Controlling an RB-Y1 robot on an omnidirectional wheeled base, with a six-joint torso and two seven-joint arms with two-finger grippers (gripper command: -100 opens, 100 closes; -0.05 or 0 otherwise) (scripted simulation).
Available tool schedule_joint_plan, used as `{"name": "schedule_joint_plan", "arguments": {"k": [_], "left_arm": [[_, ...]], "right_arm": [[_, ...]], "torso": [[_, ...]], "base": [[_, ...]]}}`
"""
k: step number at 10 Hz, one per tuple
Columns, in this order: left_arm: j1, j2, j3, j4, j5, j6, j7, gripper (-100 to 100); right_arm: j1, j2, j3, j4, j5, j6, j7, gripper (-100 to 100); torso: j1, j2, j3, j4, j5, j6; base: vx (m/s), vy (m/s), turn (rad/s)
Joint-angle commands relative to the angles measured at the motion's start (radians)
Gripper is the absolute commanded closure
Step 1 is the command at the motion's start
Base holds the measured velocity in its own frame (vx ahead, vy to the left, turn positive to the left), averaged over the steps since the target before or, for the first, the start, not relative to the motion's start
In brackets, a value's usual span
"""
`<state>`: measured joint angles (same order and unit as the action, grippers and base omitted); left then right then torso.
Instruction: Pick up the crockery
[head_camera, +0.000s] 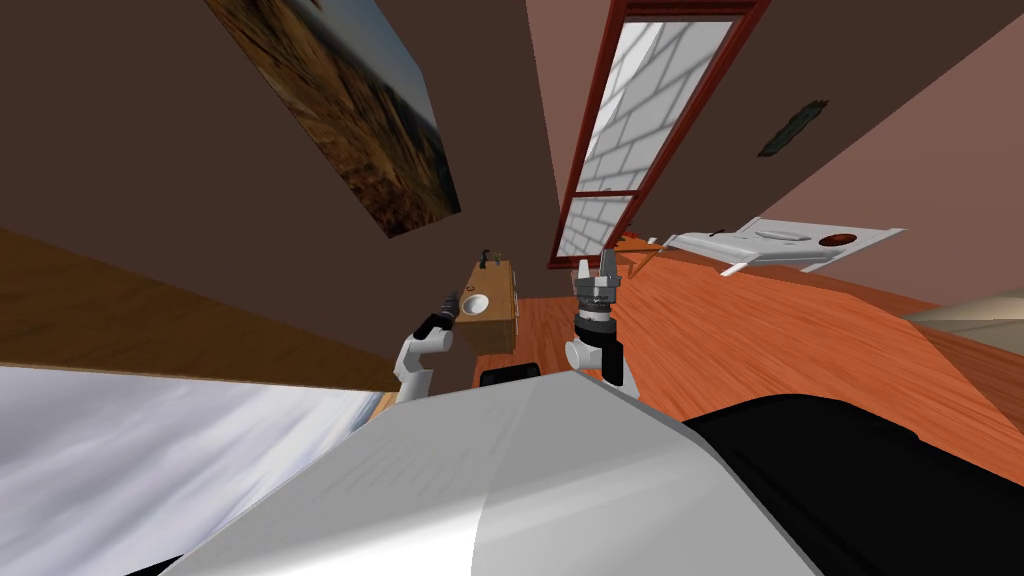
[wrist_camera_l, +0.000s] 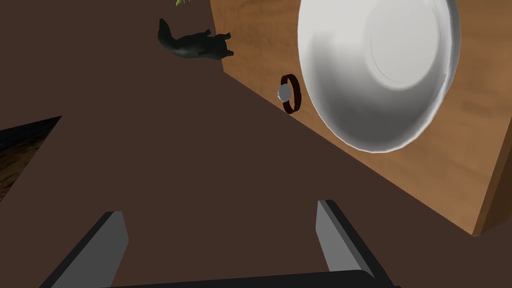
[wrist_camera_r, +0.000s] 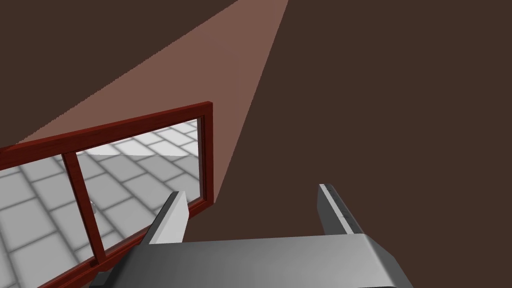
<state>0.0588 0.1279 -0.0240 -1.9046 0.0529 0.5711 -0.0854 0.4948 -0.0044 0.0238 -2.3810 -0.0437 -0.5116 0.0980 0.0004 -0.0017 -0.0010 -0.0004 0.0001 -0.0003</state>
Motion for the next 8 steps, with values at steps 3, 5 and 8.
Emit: {"name": "schedule_joint_plan", "arguments": {"k": [3, 5, 8], "left_arm": [[-0.037, -0.002, 0.0, 0.051, 0.003, 0.097, 0.007, -100], [-0.058, -0.006, -0.001, 0.076, 0.003, 0.15, 0.011, -100], [-0.097, -0.011, -0.005, 0.121, 0.001, 0.24, 0.018, -100]], "right_arm": [[0.0, 0.0, 0.0, 0.0, 0.0, 0.0, 0.0, 0], [0.0, 0.0, 0.0, 0.0, 0.0, 0.0, 0.0, 0], [0.0, 0.0, 0.0, 0.0, 0.0, 0.0, 0.0, 0]], "torso": [[0.0, 0.0, 0.0, 0.0, 0.0, 0.0], [0.0, 0.0, 0.0, 0.0, 0.0, 0.0], [0.0, 0.0, 0.0, 0.0, 0.0, 0.0]], "base": [[0.022, 0.005, -0.017], [0.023, 0.005, -0.014], [0.024, 0.006, -0.012]]}}
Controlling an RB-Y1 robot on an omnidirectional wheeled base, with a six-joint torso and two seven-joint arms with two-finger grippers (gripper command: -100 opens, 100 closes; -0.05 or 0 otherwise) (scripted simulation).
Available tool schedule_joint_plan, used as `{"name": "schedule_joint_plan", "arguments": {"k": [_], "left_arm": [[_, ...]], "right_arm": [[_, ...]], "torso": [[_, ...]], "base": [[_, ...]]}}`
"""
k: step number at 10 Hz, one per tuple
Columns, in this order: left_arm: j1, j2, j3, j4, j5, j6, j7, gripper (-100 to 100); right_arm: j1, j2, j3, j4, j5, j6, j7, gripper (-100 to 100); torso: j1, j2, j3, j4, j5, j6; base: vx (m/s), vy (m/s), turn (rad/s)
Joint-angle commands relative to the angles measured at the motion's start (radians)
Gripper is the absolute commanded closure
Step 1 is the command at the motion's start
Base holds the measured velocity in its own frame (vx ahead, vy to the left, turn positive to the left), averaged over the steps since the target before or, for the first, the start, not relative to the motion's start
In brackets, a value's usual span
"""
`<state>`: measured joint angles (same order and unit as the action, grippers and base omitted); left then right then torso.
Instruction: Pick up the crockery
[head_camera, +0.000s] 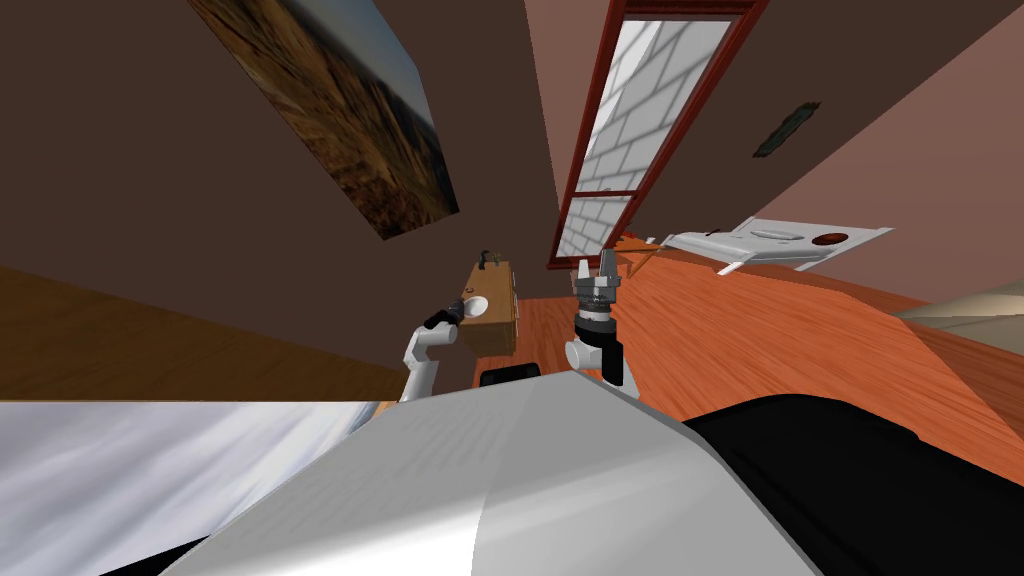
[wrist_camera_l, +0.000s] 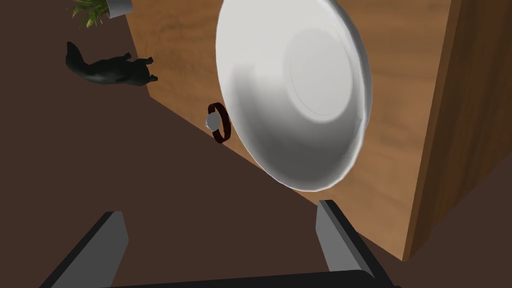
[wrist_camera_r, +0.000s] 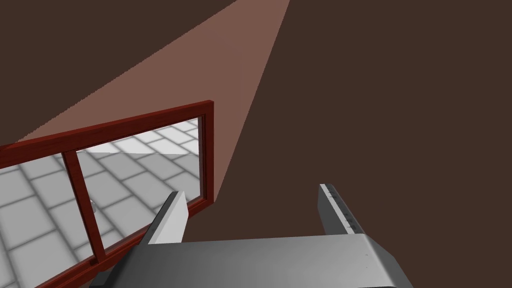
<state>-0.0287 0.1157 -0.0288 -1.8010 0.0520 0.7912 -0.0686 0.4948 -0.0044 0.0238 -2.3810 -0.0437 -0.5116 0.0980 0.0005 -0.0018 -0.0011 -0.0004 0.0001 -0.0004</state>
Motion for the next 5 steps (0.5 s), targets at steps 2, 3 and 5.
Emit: {"name": "schedule_joint_plan", "arguments": {"k": [2, 3, 5], "left_arm": [[-0.028, -0.001, -0.003, 0.039, 0.002, 0.071, 0.006, -100], [-0.028, -0.001, -0.003, 0.039, 0.002, 0.073, 0.006, -100], [-0.06, -0.005, -0.008, 0.08, 0.001, 0.14, 0.014, -100]], "right_arm": [[0.0, 0.0, 0.0, 0.0, 0.0, 0.0, 0.0, 0], [0.0, 0.0, 0.0, 0.0, 0.0, 0.0, 0.0, 0], [0.0, 0.0, 0.0, 0.0, 0.0, 0.0, 0.0, 0]], "torso": [[0.0, 0.0, 0.0, 0.0, 0.0, 0.0], [-0.001, 0.0, 0.0, 0.0, 0.0, 0.0], [0.0, 0.0, 0.0, 0.0, 0.0, 0.0]], "base": [[0.024, 0.003, -0.01], [0.024, 0.002, -0.008], [0.032, 0.007, -0.013]]}}
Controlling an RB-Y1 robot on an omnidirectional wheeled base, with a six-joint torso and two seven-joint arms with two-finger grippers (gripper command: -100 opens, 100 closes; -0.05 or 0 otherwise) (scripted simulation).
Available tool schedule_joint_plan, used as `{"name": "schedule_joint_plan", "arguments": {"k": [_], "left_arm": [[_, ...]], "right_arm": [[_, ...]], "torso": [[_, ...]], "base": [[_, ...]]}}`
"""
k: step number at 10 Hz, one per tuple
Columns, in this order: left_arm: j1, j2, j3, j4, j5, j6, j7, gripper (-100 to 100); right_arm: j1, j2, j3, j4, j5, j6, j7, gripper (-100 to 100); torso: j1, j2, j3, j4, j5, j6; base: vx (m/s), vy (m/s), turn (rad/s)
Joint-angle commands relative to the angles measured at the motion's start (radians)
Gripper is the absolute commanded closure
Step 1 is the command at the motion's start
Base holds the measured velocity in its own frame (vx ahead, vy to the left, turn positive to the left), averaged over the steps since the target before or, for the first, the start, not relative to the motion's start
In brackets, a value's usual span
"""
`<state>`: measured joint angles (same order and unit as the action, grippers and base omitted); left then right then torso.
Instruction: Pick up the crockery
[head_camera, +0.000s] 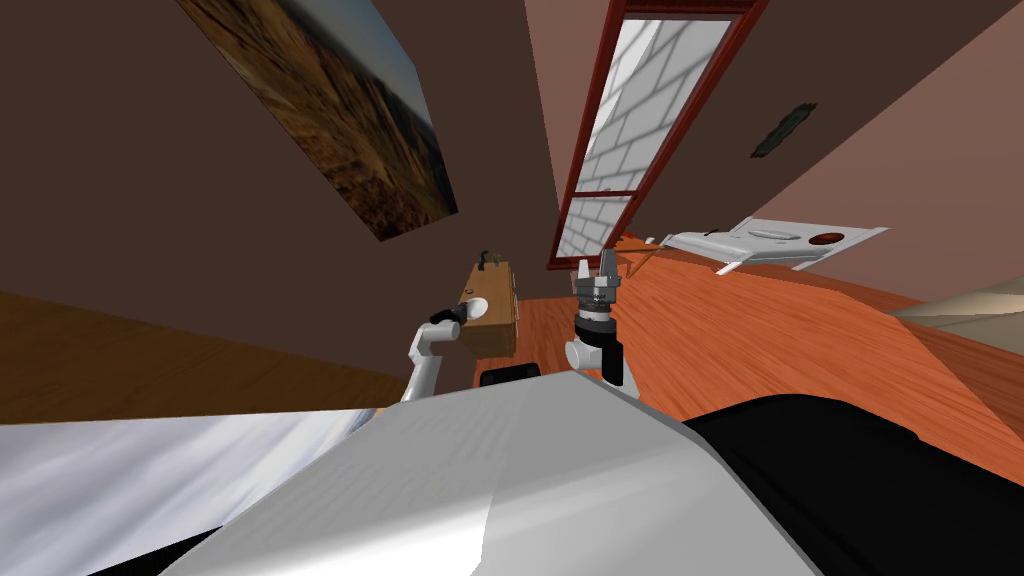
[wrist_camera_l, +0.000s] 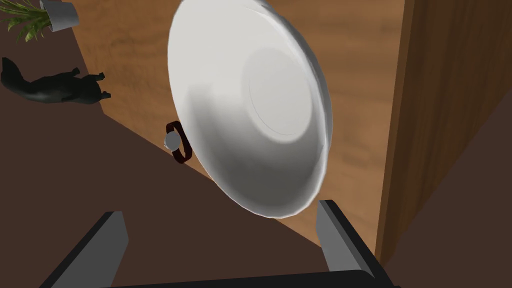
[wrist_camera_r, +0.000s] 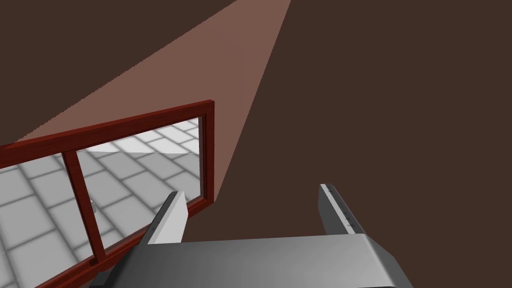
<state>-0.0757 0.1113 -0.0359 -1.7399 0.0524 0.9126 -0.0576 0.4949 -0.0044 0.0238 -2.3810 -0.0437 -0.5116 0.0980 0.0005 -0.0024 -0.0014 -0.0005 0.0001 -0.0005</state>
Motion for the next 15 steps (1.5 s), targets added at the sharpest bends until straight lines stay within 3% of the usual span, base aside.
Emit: {"name": "schedule_joint_plan", "arguments": {"k": [1, 10, 11, 12, 13, 15], "left_arm": [[-0.013, 0.0, -0.001, 0.019, 0.001, 0.035, 0.003, -100], [-0.085, -0.019, -0.027, 0.15, 0.002, 0.269, 0.03, -100], [-0.078, -0.019, -0.028, 0.131, -0.003, 0.254, 0.029, -100], [-0.078, -0.021, -0.029, 0.133, -0.004, 0.259, 0.031, 0], [-0.079, -0.022, -0.028, 0.165, -0.006, 0.227, 0.03, -100], [-0.08, -0.024, -0.027, 0.197, -0.008, 0.196, 0.03, -100]], "right_arm": [[0.0, 0.0, 0.0, 0.0, 0.0, 0.0, 0.0, 0], [0.0, 0.0, 0.0, 0.0, 0.0, 0.0, 0.0, 0], [0.0, 0.0, 0.0, 0.0, 0.0, 0.0, 0.0, 0], [0.0, 0.0, 0.0, 0.0, 0.0, 0.0, 0.0, 0], [0.0, 0.0, 0.0, 0.0, 0.0, 0.0, 0.0, 0], [0.0, 0.0, 0.0, 0.0, 0.0, 0.0, 0.0, 0]], "torso": [[0.0, 0.0, 0.0, 0.0, 0.0, 0.0], [0.0, -0.001, 0.0, 0.0, 0.0, 0.0], [0.0, -0.001, -0.001, 0.0, 0.0, 0.0], [0.0, 0.001, 0.0, 0.0, 0.0, 0.0], [0.0, 0.002, 0.001, 0.0, 0.0, 0.0], [-0.001, 0.001, 0.0, 0.0, 0.0, 0.0]], "base": [[0.027, 0.009, -0.005], [0.04, 0.005, -0.001], [0.023, 0.004, 0.0], [0.0, 0.0, 0.0], [0.022, 0.002, -0.014], [0.03, 0.0, -0.012]]}}
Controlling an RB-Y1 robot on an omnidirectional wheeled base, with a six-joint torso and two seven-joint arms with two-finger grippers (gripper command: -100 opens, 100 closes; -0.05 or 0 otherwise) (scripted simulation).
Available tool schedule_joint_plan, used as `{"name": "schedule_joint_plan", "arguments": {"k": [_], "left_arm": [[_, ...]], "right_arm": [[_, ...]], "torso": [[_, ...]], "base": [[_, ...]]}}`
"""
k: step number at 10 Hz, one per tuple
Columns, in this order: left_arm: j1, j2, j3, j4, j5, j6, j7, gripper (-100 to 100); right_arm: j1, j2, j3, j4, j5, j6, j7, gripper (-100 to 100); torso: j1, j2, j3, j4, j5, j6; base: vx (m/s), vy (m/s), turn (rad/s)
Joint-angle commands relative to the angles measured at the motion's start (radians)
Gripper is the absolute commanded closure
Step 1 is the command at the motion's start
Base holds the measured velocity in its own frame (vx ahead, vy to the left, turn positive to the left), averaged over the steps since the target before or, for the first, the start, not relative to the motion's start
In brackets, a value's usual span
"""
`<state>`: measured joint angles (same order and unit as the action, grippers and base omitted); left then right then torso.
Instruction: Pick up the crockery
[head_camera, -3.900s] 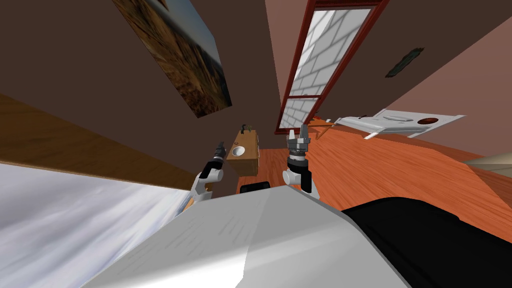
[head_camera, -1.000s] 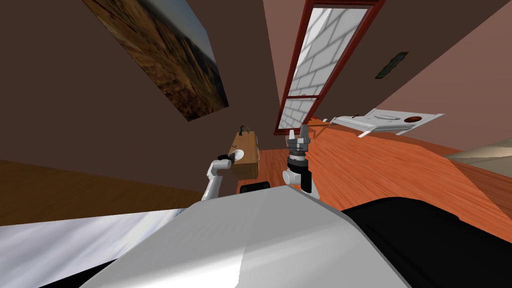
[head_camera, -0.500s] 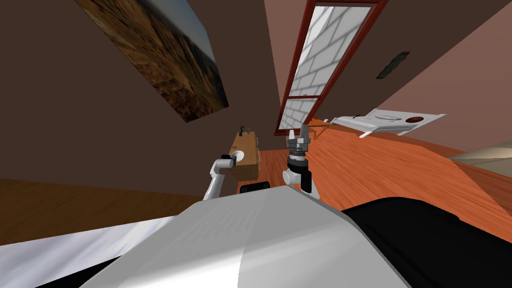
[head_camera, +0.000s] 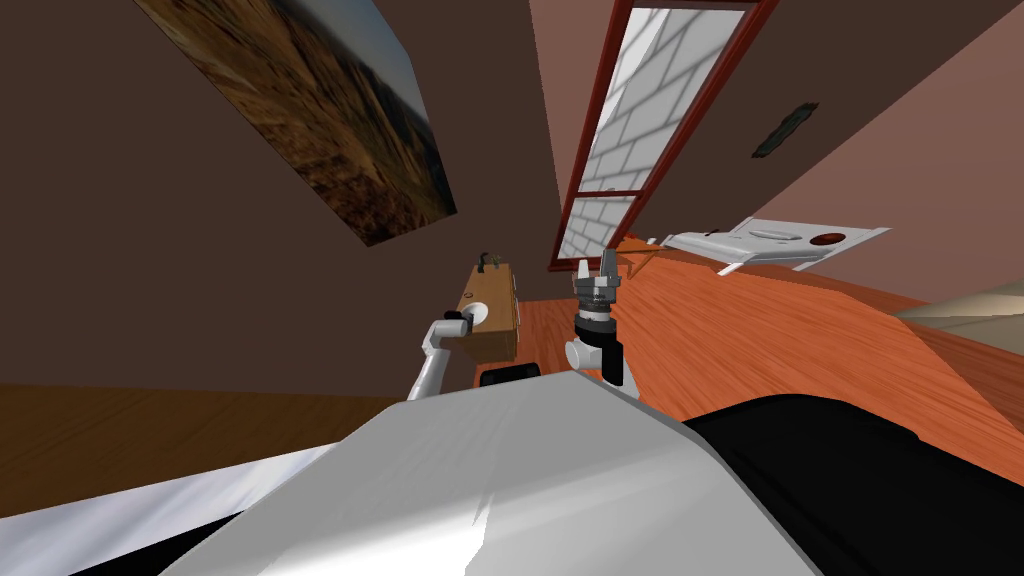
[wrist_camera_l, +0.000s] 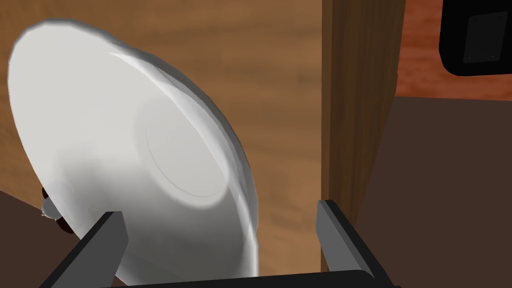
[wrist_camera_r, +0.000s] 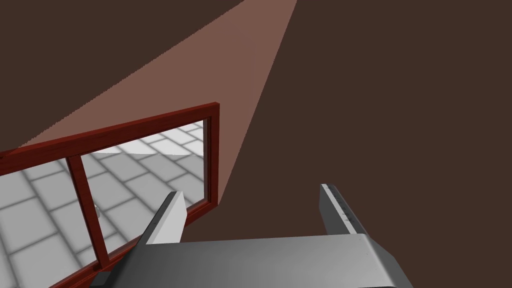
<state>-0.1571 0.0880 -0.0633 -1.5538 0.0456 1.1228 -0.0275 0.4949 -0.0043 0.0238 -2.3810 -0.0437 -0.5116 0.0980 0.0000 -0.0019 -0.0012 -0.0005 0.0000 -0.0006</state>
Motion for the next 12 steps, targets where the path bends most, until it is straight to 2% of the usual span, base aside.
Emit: {"name": "schedule_joint_plan", "arguments": {"k": [1, 2, 3, 7, 8, 9, 11, 12], "left_arm": [[0.001, -0.002, 0.0, 0.027, -0.002, -0.03, 0.0, -100], [0.001, -0.002, -0.001, 0.018, -0.003, -0.02, 0.001, -100], [0.001, -0.003, -0.001, 0.02, -0.003, -0.024, 0.001, 100], [0.001, -0.003, -0.001, 0.02, -0.003, -0.023, 0.001, 100], [0.001, -0.003, -0.001, 0.021, -0.003, -0.023, 0.001, 0], [0.002, 0.0, -0.001, -0.013, 0.0, 0.009, 0.0, 100], [0.003, 0.002, -0.002, -0.045, 0.002, 0.04, 0.0, 100], [0.004, 0.002, -0.001, -0.033, 0.002, 0.025, 0.0, 100]], "right_arm": [[0.0, 0.0, 0.0, 0.0, 0.0, 0.0, 0.0, 0], [0.0, 0.0, 0.0, 0.0, 0.0, 0.0, 0.0, 0], [0.0, 0.0, 0.0, 0.0, 0.0, 0.0, 0.0, 0], [0.0, 0.0, 0.0, 0.0, 0.0, 0.0, 0.0, 0], [0.0, 0.0, 0.0, 0.0, 0.0, 0.0, 0.0, 0], [0.0, 0.0, 0.0, 0.0, 0.0, 0.0, 0.0, 0], [0.0, 0.0, 0.0, 0.0, 0.0, 0.0, 0.0, 0], [0.0, 0.0, 0.0, 0.0, 0.0, 0.0, 0.0, 0]], "torso": [[0.0, 0.0, 0.0, 0.0, 0.0, 0.0], [0.0, 0.0, 0.0, 0.0, 0.0, 0.0], [0.0, 0.001, 0.0, 0.0, 0.0, 0.0], [0.0, 0.002, 0.001, 0.001, 0.0, 0.0], [0.0, 0.002, 0.001, 0.001, 0.0, 0.0], [0.0, 0.002, 0.002, 0.001, 0.0, 0.0], [-0.001, 0.006, 0.004, 0.002, -0.001, 0.0], [-0.001, 0.006, 0.004, 0.002, -0.001, 0.0]], "base": [[0.034, 0.003, -0.013], [0.015, 0.001, -0.002], [0.0, 0.0, 0.0], [0.0, 0.0, 0.0], [0.0, 0.0, 0.0], [-0.022, -0.002, 0.016], [-0.043, -0.001, 0.014], [-0.016, -0.001, 0.003]]}}
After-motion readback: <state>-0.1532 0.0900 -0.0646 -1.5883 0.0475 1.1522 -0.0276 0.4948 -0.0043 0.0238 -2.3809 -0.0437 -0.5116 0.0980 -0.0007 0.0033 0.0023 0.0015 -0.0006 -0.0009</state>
